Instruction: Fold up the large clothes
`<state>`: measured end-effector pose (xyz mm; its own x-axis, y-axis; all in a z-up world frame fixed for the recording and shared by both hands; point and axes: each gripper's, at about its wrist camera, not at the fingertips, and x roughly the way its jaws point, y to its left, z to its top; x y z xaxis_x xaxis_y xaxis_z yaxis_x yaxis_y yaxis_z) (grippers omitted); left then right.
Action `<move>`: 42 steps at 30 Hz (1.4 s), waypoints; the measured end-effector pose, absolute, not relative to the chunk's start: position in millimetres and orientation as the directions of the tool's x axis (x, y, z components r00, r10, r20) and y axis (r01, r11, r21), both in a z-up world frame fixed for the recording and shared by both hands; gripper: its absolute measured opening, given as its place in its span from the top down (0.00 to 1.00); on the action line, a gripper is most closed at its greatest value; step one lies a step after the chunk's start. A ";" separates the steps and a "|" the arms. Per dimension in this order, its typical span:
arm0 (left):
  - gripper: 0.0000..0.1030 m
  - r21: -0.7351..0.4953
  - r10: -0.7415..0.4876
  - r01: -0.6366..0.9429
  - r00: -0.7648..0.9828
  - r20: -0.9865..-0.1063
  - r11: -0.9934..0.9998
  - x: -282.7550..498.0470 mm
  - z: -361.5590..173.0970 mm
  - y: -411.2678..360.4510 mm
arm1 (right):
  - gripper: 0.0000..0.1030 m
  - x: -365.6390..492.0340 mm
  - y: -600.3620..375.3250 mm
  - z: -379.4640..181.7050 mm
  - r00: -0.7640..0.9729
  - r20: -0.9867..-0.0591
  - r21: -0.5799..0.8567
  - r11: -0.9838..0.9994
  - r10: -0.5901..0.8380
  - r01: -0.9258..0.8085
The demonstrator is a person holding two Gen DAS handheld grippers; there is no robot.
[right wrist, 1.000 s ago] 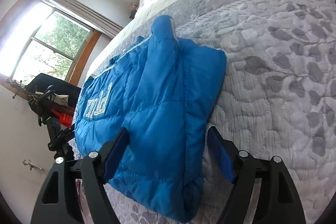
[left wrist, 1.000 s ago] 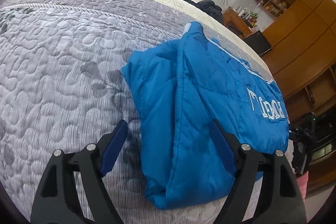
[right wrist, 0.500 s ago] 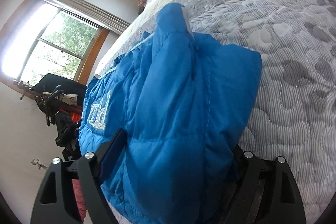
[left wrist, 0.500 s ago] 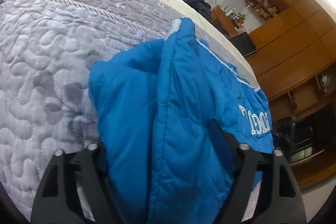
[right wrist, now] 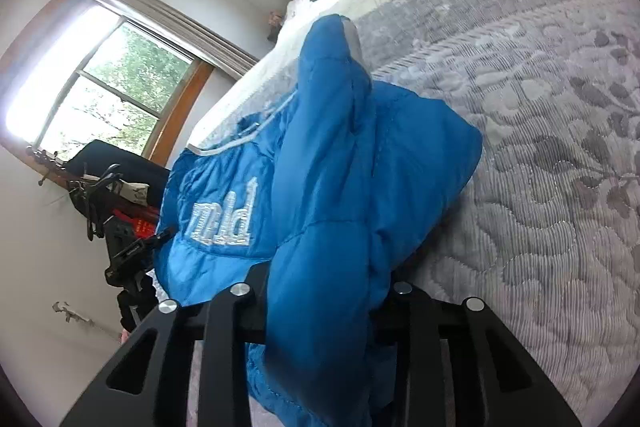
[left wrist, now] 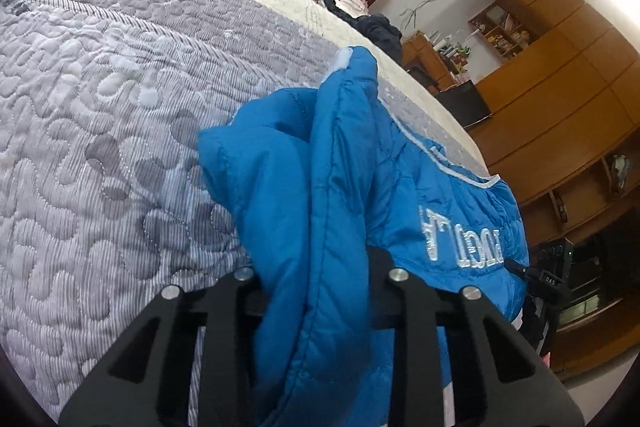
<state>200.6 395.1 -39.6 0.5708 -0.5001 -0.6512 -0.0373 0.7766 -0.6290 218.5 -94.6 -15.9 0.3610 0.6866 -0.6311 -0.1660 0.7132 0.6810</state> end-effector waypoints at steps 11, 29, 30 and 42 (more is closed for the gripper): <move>0.80 -0.613 -0.540 0.084 0.575 -0.614 0.786 128.2 5.3 383.2 | 0.72 160.7 -92.8 33.1 0.368 -0.607 0.668 0.703 0.705 -0.245; 0.75 -0.598 -0.541 0.082 0.534 -0.649 0.798 -16.3 -20.5 385.6 | 0.71 12.6 -98.5 23.8 0.339 -0.632 0.646 0.715 0.697 -0.266; 0.73 -0.600 -0.539 0.072 0.534 -0.652 0.797 -15.0 -29.9 388.7 | 0.71 13.0 -101.5 17.8 0.335 -0.633 0.655 0.714 0.698 -0.249; 0.50 -0.630 -0.553 0.048 0.534 -0.640 0.775 2.1 -73.9 400.0 | 0.55 41.2 -122.1 -50.4 0.307 -0.626 0.722 0.682 0.717 -0.120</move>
<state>2.1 400.0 -73.9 0.5339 -0.5529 -0.6397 0.0484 0.7753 -0.6297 41.2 -122.1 -50.4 0.3069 0.7170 -0.6259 -0.1203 0.6816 0.7218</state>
